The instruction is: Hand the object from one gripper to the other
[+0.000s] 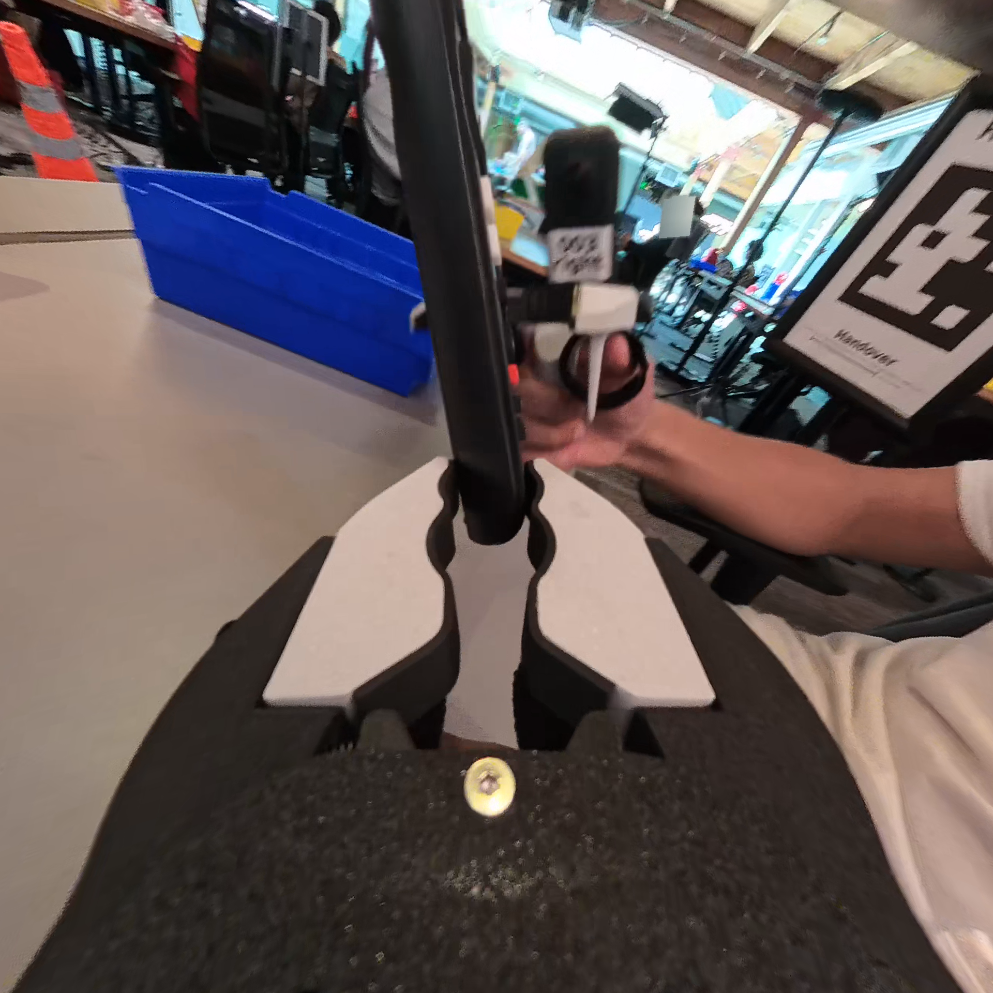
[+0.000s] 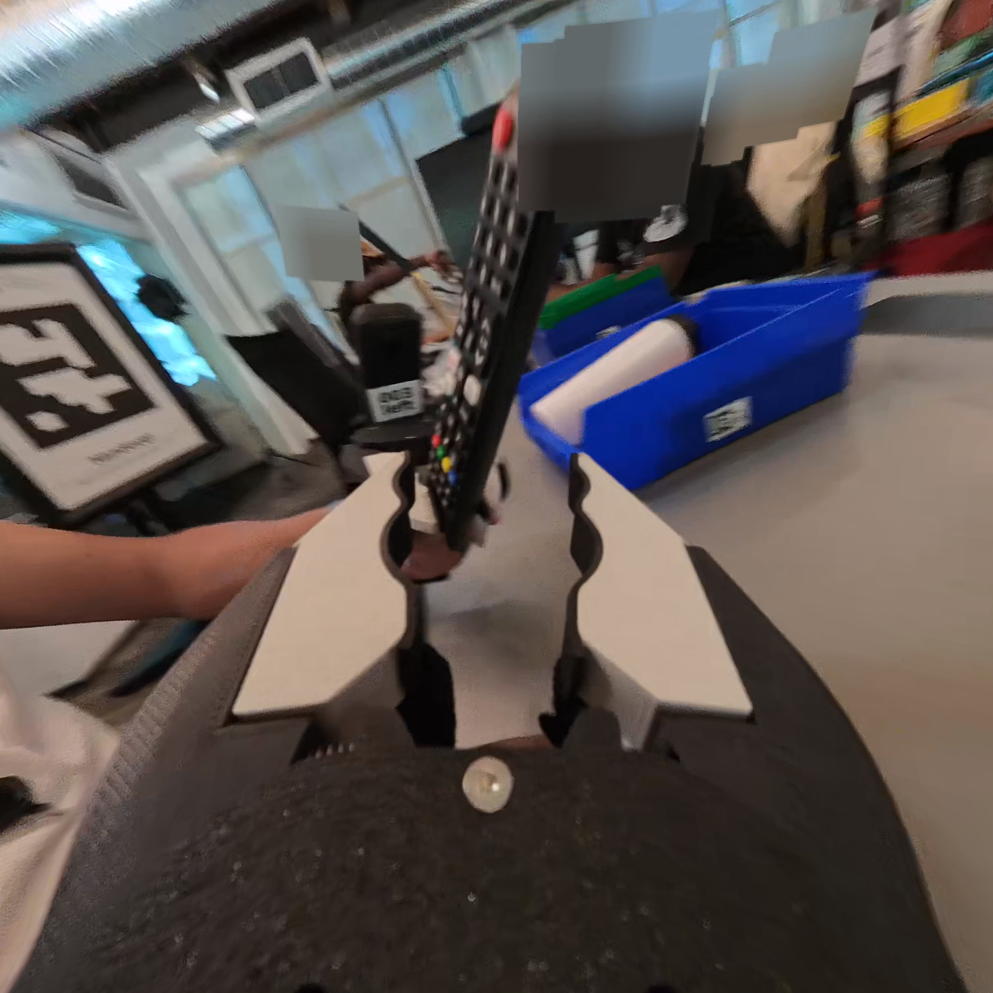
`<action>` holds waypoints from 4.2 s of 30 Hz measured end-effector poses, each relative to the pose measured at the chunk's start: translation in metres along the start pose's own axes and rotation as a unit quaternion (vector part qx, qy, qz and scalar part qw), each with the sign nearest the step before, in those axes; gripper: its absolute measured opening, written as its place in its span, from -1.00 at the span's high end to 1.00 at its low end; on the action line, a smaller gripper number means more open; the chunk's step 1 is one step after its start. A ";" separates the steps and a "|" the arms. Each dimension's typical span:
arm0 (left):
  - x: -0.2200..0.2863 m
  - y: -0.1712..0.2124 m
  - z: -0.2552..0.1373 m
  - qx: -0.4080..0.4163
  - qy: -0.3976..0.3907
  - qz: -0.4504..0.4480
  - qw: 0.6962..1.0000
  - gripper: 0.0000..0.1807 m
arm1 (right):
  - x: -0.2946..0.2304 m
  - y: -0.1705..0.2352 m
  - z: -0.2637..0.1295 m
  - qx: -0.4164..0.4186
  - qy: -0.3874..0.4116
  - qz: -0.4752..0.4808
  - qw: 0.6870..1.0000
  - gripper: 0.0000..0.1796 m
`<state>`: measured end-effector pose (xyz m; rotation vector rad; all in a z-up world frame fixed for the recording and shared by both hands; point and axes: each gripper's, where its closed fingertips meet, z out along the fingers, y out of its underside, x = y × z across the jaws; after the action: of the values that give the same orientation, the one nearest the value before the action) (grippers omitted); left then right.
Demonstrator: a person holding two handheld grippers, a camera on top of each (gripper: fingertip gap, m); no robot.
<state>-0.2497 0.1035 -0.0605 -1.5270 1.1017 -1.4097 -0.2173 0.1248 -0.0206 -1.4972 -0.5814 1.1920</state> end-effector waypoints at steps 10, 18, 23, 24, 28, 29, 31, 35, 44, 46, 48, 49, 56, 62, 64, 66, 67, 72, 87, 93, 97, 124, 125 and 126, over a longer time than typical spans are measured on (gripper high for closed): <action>0.009 0.038 -0.005 -0.151 0.020 0.129 0.980 0.75 | -0.013 -0.013 -0.076 -0.230 0.040 -0.150 0.961 0.16; 0.030 0.059 0.007 -0.194 0.055 0.154 0.967 0.75 | -0.021 0.045 -0.085 -0.360 -0.017 -0.119 0.925 0.78; 0.025 0.041 0.001 -0.151 0.056 0.127 0.979 0.75 | -0.017 0.049 -0.082 -0.331 -0.035 -0.077 0.940 0.55; 0.024 0.037 0.000 -0.140 0.057 0.122 0.981 0.75 | -0.015 0.048 -0.081 -0.319 -0.037 -0.077 0.944 0.43; 0.026 0.020 -0.008 -0.086 0.081 0.082 0.990 0.76 | -0.009 0.038 -0.077 -0.244 -0.050 -0.073 0.966 0.39; 0.027 0.017 -0.009 -0.076 0.091 0.073 0.990 0.76 | -0.010 0.036 -0.075 -0.226 -0.060 -0.066 0.970 0.40; 0.030 0.014 -0.010 -0.071 0.099 0.069 0.990 0.76 | -0.016 0.027 -0.068 -0.184 -0.078 -0.066 0.978 0.49; 0.031 0.022 -0.009 -0.089 0.102 0.071 0.988 0.76 | -0.025 0.034 -0.065 -0.201 -0.109 -0.056 0.972 0.73; 0.003 0.015 -0.005 -0.034 0.018 0.066 0.997 0.68 | -0.010 0.031 -0.069 -0.203 -0.066 -0.076 0.974 0.75; -0.019 0.016 -0.006 -0.030 -0.057 0.084 0.994 0.47 | 0.003 0.030 -0.073 -0.202 -0.036 -0.075 0.976 0.75; -0.034 0.017 -0.008 -0.038 -0.115 0.107 0.987 0.33 | 0.023 0.024 -0.077 -0.189 0.015 -0.071 0.979 0.75; -0.040 0.016 -0.009 -0.047 -0.149 0.128 0.979 0.31 | 0.033 0.021 -0.078 -0.183 0.042 -0.065 0.980 0.74; -0.066 0.008 -0.023 -0.162 -0.418 0.347 0.824 0.28 | 0.055 0.012 -0.052 -0.133 0.116 0.051 0.983 0.74; -0.053 0.015 -0.008 -0.206 -0.416 0.465 0.754 0.25 | 0.031 0.058 -0.012 -0.239 0.106 0.042 0.964 0.74; -0.052 0.021 -0.005 -0.222 -0.401 0.466 0.757 0.21 | 0.026 0.064 -0.004 -0.249 0.109 0.028 0.962 0.74; -0.052 0.028 -0.002 -0.231 -0.388 0.466 0.761 0.18 | 0.023 0.067 -0.001 -0.257 0.104 0.022 0.961 0.74; -0.052 0.032 -0.001 -0.237 -0.381 0.465 0.763 0.22 | 0.022 0.066 0.000 -0.252 0.101 0.020 0.962 0.74; -0.054 0.040 0.003 -0.253 -0.371 0.456 0.769 0.15 | 0.020 0.059 0.002 -0.231 0.103 0.004 0.967 0.74; -0.046 0.039 0.009 -0.203 -0.297 0.324 0.875 0.38 | -0.013 0.018 -0.007 -0.135 0.003 -0.074 0.988 0.33; 0.032 0.013 0.020 -0.047 0.032 0.050 0.997 0.38 | -0.028 -0.014 -0.022 0.003 -0.018 -0.152 0.988 0.13; 0.076 0.003 0.015 -0.005 0.186 -0.020 0.982 0.38 | -0.071 0.014 0.002 -0.027 -0.116 -0.109 0.987 -0.04; -0.029 0.009 -0.017 0.073 -0.028 -0.080 0.994 0.44 | 0.103 -0.185 -0.181 0.045 0.419 -0.125 0.898 0.45; -0.028 0.011 -0.015 0.068 -0.025 -0.081 0.994 0.44 | 0.120 -0.182 -0.187 0.035 0.434 -0.118 0.893 0.45; -0.025 0.014 -0.012 0.062 -0.021 -0.082 0.994 0.45 | 0.139 -0.175 -0.191 0.015 0.450 -0.107 0.887 0.45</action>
<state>-0.2636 0.1230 -0.0805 -1.5776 0.8625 -1.5191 0.0477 0.2121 0.0741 -1.7017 -0.0765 0.2431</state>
